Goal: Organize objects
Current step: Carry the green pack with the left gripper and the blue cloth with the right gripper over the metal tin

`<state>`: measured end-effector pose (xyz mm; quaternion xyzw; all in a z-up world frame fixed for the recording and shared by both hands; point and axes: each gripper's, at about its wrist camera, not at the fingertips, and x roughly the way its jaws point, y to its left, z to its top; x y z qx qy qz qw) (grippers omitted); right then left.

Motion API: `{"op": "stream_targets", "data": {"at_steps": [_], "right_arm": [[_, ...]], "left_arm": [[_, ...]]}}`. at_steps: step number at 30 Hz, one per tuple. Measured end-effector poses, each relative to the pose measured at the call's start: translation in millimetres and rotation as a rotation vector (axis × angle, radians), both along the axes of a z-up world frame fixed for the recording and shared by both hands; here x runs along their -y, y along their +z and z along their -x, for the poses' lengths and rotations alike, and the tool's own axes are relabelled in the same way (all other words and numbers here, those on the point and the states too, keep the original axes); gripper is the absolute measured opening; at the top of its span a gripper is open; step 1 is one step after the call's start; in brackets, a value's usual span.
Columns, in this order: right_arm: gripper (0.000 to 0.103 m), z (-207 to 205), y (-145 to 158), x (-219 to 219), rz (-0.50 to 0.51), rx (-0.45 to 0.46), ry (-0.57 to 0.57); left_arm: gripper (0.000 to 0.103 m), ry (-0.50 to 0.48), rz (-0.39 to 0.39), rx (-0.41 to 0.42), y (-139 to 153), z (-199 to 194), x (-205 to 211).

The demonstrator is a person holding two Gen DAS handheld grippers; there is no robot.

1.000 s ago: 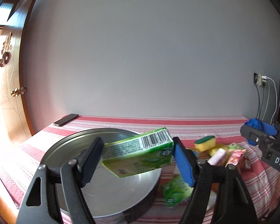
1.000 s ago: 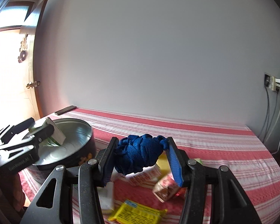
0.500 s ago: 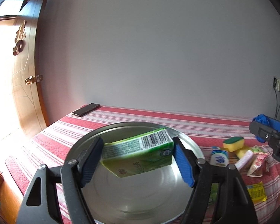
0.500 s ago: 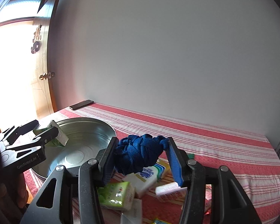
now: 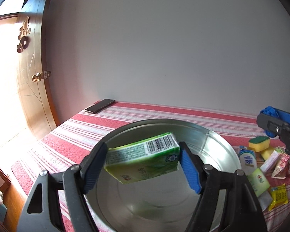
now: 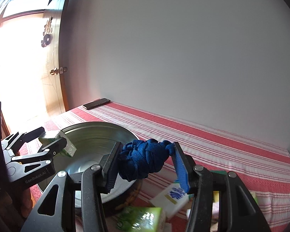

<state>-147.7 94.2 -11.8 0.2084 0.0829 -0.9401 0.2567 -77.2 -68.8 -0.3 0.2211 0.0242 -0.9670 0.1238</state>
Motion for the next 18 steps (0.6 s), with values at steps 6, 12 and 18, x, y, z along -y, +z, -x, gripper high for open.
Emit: {"op": "stream_targets", "data": {"at_steps": [6,12,18], "right_arm": [[0.054,17,-5,22,-0.020,0.045,0.026],[0.054,32,-17,47,-0.047,0.083,0.046],[0.054,44,-30,60,-0.070,0.117,0.055]], "left_arm": [[0.075,0.007,0.002,0.033,-1,8,15],[0.075,0.006,0.000,0.082,-6,23,23],[0.075,0.012,-0.002,0.108,-9,33,31]]}}
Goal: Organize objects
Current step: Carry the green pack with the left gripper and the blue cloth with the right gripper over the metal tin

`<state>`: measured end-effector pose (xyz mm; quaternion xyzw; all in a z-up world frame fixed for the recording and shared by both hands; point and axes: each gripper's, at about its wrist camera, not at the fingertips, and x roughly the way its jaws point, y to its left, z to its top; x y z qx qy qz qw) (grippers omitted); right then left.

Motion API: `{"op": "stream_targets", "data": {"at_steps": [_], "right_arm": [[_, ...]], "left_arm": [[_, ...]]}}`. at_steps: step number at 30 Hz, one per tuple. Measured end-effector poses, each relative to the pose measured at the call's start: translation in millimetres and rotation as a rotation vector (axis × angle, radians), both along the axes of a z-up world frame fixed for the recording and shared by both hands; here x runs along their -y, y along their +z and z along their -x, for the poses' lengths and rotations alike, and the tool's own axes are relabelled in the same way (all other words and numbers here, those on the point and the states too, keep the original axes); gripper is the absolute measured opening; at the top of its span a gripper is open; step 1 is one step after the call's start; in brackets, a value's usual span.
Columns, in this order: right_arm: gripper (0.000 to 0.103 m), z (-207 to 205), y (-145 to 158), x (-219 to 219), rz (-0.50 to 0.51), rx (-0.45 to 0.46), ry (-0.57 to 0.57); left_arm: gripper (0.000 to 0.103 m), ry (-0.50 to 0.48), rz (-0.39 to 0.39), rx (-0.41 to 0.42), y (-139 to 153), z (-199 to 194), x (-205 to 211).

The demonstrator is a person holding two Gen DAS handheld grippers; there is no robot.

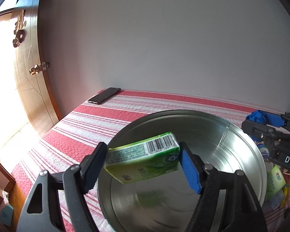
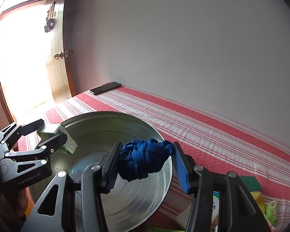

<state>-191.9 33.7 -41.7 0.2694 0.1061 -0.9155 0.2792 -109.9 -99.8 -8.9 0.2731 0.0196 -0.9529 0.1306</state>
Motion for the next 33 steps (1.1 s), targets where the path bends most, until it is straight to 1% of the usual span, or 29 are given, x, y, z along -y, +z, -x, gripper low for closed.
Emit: {"op": "stream_targets", "data": {"at_steps": [10,16,19,33], "right_arm": [[0.054,23,-12,19,-0.031,0.065,0.018],[0.054,29,-21,30,-0.052,0.106,0.034],[0.054,31,-24,33,-0.062,0.114,0.038],[0.054,34,-33,37,-0.115,0.138,0.045]], "left_arm": [[0.075,0.015,0.035,0.043,1,17,14],[0.075,0.007,0.027,0.083,-4,27,17],[0.075,-0.001,0.031,0.096,-5,29,16],[0.077,-0.017,0.099,0.145,-6,35,8]]}}
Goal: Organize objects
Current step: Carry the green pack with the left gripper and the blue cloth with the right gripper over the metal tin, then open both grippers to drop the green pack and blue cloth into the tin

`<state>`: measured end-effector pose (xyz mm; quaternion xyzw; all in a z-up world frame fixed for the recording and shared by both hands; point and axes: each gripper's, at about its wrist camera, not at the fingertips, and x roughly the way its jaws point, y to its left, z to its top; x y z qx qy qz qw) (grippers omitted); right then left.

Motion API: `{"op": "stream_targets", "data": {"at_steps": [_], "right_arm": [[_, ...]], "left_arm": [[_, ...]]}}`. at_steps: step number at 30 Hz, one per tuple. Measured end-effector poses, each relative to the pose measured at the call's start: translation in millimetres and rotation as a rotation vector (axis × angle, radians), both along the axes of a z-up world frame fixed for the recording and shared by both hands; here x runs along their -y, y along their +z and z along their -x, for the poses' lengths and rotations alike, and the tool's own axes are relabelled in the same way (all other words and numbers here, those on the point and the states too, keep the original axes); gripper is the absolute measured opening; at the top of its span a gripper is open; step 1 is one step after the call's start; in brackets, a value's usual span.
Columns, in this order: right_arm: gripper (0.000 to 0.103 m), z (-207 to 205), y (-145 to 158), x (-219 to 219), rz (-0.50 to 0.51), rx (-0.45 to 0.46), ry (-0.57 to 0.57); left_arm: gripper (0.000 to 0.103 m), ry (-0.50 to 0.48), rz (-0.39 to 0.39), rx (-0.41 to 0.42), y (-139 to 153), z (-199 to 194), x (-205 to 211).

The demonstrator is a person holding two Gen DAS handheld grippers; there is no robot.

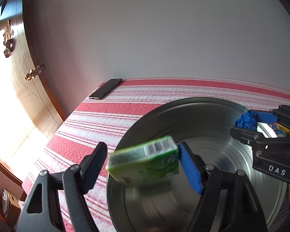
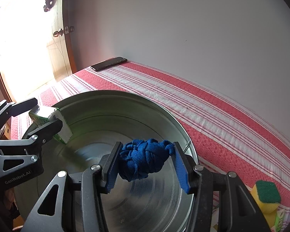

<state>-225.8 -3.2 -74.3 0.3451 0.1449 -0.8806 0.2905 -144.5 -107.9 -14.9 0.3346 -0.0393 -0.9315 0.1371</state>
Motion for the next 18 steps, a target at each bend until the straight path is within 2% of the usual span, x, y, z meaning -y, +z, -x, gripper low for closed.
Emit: {"op": "stream_targets", "data": {"at_steps": [11,15,18], "right_arm": [[0.056,1.9,-3.6,1.3,-0.029,0.025,0.010],[0.069,-1.3,-0.9,-0.3,-0.024,0.005,0.010],[0.071,-4.7,1.5,-4.1,-0.018,-0.013,-0.002]], "left_arm": [[0.077,-0.003,-0.005,0.002,0.0,0.3,0.9],[0.088,0.003,-0.012,-0.012,1.7,-1.7,2.2],[0.096,0.006,-0.014,-0.023,3.6,-4.5,1.6]]}}
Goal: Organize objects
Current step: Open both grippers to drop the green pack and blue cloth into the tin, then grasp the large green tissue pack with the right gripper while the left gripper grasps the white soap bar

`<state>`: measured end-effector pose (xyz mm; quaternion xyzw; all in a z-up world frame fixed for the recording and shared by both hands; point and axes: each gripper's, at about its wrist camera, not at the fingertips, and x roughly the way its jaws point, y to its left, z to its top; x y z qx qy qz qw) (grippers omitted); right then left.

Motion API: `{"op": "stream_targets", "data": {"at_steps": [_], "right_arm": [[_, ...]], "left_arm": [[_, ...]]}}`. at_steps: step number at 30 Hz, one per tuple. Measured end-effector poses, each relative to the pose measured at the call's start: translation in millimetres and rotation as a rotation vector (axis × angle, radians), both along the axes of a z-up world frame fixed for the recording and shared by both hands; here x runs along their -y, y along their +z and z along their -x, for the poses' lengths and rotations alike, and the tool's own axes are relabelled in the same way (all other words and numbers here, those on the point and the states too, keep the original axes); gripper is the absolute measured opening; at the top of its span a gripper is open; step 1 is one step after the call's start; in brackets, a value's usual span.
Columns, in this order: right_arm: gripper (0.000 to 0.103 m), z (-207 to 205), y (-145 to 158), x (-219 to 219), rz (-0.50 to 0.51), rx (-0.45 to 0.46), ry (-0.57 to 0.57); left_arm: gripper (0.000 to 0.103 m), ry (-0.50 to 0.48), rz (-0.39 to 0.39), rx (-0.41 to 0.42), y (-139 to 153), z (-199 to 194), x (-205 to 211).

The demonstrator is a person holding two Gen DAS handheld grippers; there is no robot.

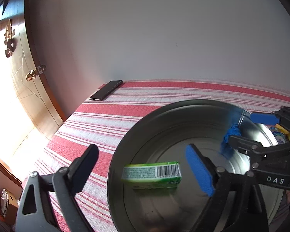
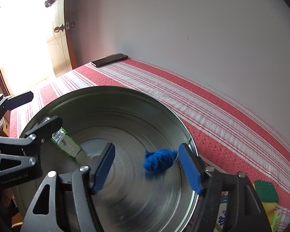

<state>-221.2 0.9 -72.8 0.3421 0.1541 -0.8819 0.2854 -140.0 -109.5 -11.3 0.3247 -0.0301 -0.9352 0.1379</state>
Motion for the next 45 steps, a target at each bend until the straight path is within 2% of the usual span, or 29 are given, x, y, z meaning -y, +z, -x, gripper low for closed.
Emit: {"op": "stream_targets", "data": {"at_steps": [5,8,11,14,18,21,23,26,29,32,33,40,45], "right_arm": [[0.071,-24,15,-35,0.037,-0.070,-0.029],[0.071,-44,18,-68,0.065,-0.082,-0.057],[0.072,-66,12,-100,0.065,-0.099,-0.094],[0.074,-86,-3,-117,0.043,-0.112,-0.118],[0.075,-92,-27,-113,-0.011,-0.113,-0.120],[0.077,-94,-40,-98,-0.061,-0.109,-0.111],[0.085,-99,-46,-86,-0.114,-0.131,-0.096],[0.086,-100,-55,-73,-0.218,-0.179,-0.115],[0.086,-95,-60,-68,-0.258,-0.183,-0.132],[0.084,-94,-52,-75,-0.203,-0.194,-0.143],[0.075,-94,-50,-78,-0.188,-0.193,-0.144],[0.075,-102,-36,-122,-0.040,-0.227,-0.212],[0.075,-116,-20,-170,0.055,-0.272,-0.326]], "left_arm": [[0.103,0.033,0.009,-0.065,8,-17,-1],[0.103,0.060,-0.024,-0.115,12,-35,-3],[0.103,0.053,-0.064,-0.148,10,-54,-9],[0.103,0.048,-0.072,-0.160,4,-66,-19],[0.103,0.028,-0.088,-0.153,1,-71,-31],[0.103,0.013,-0.064,-0.158,2,-75,-40],[0.103,0.008,-0.056,-0.157,2,-76,-43],[0.103,0.006,-0.056,-0.148,0,-75,-45],[0.103,0.000,-0.058,-0.137,-4,-74,-47],[0.103,-0.013,-0.059,-0.136,-5,-75,-52],[0.103,-0.019,-0.058,-0.141,-4,-76,-55],[0.103,-0.085,-0.050,-0.145,-3,-77,-87],[0.103,-0.165,-0.029,-0.165,3,-81,-125]]}}
